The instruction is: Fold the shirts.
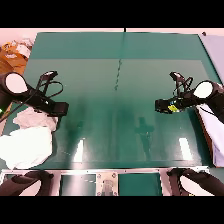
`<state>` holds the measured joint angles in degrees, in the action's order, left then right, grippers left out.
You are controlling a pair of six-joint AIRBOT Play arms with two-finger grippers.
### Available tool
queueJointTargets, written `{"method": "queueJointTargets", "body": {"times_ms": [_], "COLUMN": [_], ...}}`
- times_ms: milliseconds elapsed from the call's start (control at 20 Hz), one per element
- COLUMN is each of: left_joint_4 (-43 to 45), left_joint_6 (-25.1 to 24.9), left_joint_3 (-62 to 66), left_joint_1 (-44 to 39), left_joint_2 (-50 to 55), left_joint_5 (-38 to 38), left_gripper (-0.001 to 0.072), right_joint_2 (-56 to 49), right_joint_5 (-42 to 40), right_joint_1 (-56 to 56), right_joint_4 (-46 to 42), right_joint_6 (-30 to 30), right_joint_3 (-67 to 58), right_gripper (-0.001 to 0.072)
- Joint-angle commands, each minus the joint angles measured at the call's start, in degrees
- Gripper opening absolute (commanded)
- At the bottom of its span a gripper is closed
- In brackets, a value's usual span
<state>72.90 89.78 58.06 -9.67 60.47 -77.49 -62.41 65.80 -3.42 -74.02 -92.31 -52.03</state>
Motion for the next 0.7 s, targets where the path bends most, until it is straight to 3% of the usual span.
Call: {"method": "queueJointTargets", "body": {"times_ms": [0, 150, 200, 250, 300, 350, 650], "left_joint_4": [1.0, 13.8, 21.9, 29.7, 34.8, 36.8, 34.5], "left_joint_6": [0.0, 6.5, 9.4, 11.3, 13.7, 14.5, 15.2], "left_joint_3": [0.0, 0.0, 0.0, -0.2, -0.5, -1.4, -13.7], "left_joint_1": [0.0, 0.0, 0.2, 0.5, 1.2, 2.7, 12.5], "left_joint_2": [0.0, 0.0, 0.0, 0.0, 0.0, 0.1, 5.0], "left_joint_5": [1.7, 3.6, 3.3, 3.1, 4.0, 6.3, 19.3], "left_gripper": [0.0024, 0.0026, 0.0164, 0.0674, 0.0720, 0.0720, 0.0720], "right_joint_2": [0.0, 0.0, 0.0, 0.0, 0.0, 0.0, 0.0], "right_joint_5": [0.0, 0.0, 0.0, 0.0, 0.0, 0.0, 0.0], "right_joint_1": [-0.1, -0.1, -0.1, -0.1, -0.1, -0.1, -0.1], "right_joint_4": [0.0, 0.0, 0.0, 0.0, 0.0, 0.0, 0.0], "right_joint_6": [0.0, 0.0, 0.0, 0.0, 0.0, 0.0, 0.0], "right_joint_3": [0.0, 0.0, 0.0, 0.0, 0.0, 0.0, 0.0], "right_gripper": [0.0010, 0.0010, 0.0010, 0.0010, 0.0010, 0.0010, 0.0010]}}
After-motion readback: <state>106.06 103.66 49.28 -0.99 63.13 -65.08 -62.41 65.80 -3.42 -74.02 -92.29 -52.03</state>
